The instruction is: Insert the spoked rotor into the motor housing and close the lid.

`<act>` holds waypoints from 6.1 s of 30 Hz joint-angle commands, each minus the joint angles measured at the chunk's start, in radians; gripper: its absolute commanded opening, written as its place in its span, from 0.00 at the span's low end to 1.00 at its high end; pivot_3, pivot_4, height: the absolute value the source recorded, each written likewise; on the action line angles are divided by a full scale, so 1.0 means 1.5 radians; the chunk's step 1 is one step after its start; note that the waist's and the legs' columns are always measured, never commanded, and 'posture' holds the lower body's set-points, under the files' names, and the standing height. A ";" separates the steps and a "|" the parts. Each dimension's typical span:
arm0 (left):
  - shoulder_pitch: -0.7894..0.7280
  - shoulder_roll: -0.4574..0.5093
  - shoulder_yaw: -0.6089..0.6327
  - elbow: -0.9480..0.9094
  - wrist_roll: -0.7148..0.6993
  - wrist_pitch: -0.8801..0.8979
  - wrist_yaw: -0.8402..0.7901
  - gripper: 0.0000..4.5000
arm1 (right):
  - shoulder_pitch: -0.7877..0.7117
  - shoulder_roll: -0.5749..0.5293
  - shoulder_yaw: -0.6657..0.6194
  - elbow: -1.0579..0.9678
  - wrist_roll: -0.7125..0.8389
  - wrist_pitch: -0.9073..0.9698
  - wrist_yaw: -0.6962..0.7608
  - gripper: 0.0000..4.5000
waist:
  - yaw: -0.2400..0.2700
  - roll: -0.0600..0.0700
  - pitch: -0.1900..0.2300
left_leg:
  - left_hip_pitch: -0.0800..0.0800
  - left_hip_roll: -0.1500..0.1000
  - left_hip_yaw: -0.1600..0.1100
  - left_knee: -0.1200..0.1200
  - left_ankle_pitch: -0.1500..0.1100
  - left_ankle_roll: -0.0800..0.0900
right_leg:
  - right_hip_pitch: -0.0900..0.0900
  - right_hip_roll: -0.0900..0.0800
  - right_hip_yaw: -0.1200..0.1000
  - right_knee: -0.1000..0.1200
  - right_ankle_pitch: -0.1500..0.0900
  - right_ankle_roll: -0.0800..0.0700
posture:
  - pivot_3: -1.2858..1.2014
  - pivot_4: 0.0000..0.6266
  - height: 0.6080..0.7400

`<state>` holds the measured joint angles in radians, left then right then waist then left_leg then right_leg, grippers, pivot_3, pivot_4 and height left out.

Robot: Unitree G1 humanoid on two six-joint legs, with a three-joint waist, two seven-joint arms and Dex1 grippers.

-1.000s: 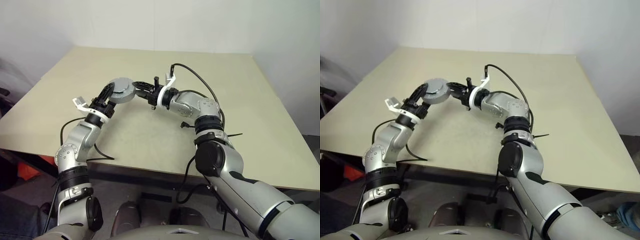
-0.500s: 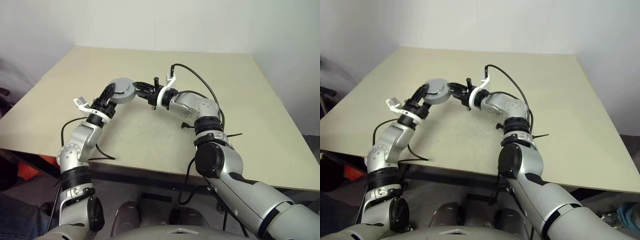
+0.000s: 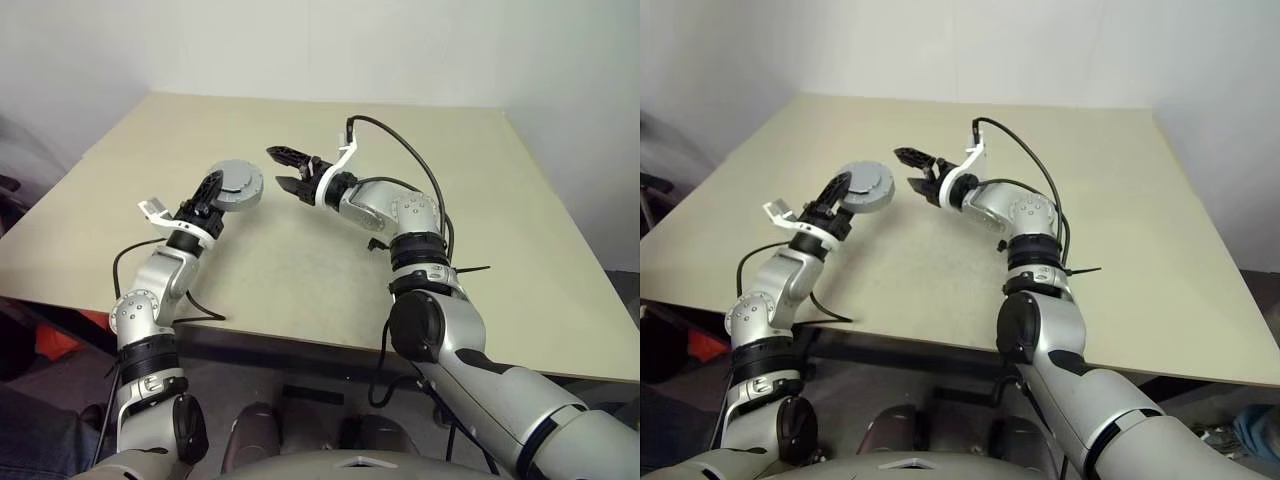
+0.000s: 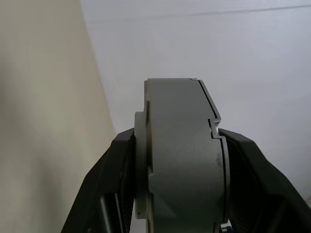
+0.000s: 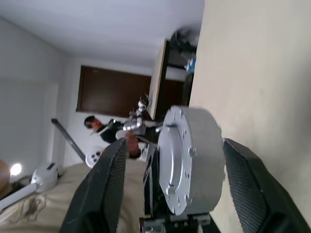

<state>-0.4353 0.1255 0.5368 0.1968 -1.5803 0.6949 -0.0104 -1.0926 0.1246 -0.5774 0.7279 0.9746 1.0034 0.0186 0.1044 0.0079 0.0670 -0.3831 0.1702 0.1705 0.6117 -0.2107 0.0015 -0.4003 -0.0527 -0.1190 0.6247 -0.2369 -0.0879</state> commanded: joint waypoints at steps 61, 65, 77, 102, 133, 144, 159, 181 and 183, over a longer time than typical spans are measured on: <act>0.187 -0.001 0.100 -0.112 0.116 -0.040 0.179 0.89 | -0.026 -0.028 -0.025 0.074 0.004 -0.035 -0.029 0.77 | -0.005 -0.005 0.000 | 0.008 0.000 -0.001 0.000 0.000 0.000 | 0.008 0.000 0.000 0.000 0.001 0.000 | 0.52 0.00 1.00; 0.254 -0.016 0.076 -0.165 0.084 -0.004 0.206 0.89 | -0.029 -0.028 -0.021 0.085 -0.001 -0.036 -0.026 0.77 | -0.005 -0.005 0.000 | 0.010 0.000 -0.001 0.000 0.000 0.000 | 0.010 0.000 0.000 -0.001 -0.001 0.003 | 0.52 0.00 1.00; 0.284 0.039 -0.057 -0.223 -0.042 0.122 0.211 0.89 | -0.031 -0.035 0.012 0.085 -0.045 -0.055 0.019 0.77 | 0.004 -0.003 0.000 | 0.021 -0.001 0.000 0.000 0.000 0.000 | 0.021 -0.001 0.001 -0.003 -0.003 0.002 | 0.52 0.00 1.00; 0.088 0.220 -0.358 -0.144 0.667 -0.157 -0.247 0.89 | 0.160 -0.359 0.299 0.019 -0.429 -0.423 0.497 0.77 | 0.002 -0.005 0.000 | 0.017 -0.001 0.000 0.000 0.000 0.000 | 0.019 0.000 0.001 -0.003 -0.003 0.002 | 0.52 0.00 1.00; 0.031 0.097 -0.343 -0.015 0.879 -0.324 -0.248 0.89 | 0.178 -0.371 0.330 0.028 -0.529 -0.669 0.560 0.77 | 0.001 -0.003 0.000 | 0.013 0.000 0.000 0.003 -0.004 0.009 | 0.017 -0.001 0.000 -0.003 -0.001 -0.004 | 0.52 0.00 1.00; 0.043 0.093 -0.330 -0.024 0.880 -0.306 -0.247 0.89 | 0.084 -0.433 0.308 0.060 -0.501 -0.639 0.672 0.77 | 0.002 -0.002 0.000 | 0.010 0.000 0.000 0.004 -0.004 0.010 | 0.014 -0.001 0.000 -0.002 -0.001 -0.004 | 0.52 0.00 1.00; 0.042 0.081 -0.324 -0.001 0.893 -0.315 -0.247 0.89 | -0.230 -0.646 0.702 0.281 -0.775 -0.946 1.064 0.77 | 0.013 0.002 0.001 | -0.001 0.002 0.000 0.015 -0.007 0.020 | 0.008 -0.002 -0.003 -0.001 -0.001 -0.004 | 0.52 0.00 1.00; 0.082 0.044 -0.318 -0.024 0.909 -0.317 -0.201 0.90 | -0.325 -0.627 0.826 0.377 -1.065 -1.305 0.990 0.96 | 0.011 0.005 0.002 | -0.011 0.003 0.000 0.026 -0.008 0.022 | -0.003 -0.003 -0.002 0.011 -0.001 -0.006 | 0.52 0.00 1.00; 0.082 0.043 -0.318 -0.023 0.910 -0.317 -0.201 0.90 | -0.322 -0.626 0.820 0.377 -1.065 -1.303 0.996 0.99 | 0.011 0.005 0.002 | -0.011 0.003 0.000 0.026 -0.008 0.022 | -0.003 -0.003 -0.002 0.012 -0.001 -0.006 | 0.52 0.00 1.00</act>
<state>-0.3051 0.1905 0.0458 0.1933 -0.2166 0.2375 -0.3178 -1.5337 -0.8135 0.6763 1.2979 -0.6380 -0.9489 1.5026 0.1205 0.0149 0.0700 -0.3999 0.1749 0.1704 0.6505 -0.2231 0.0341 -0.4049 -0.0576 -0.1227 0.6420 -0.2391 -0.0966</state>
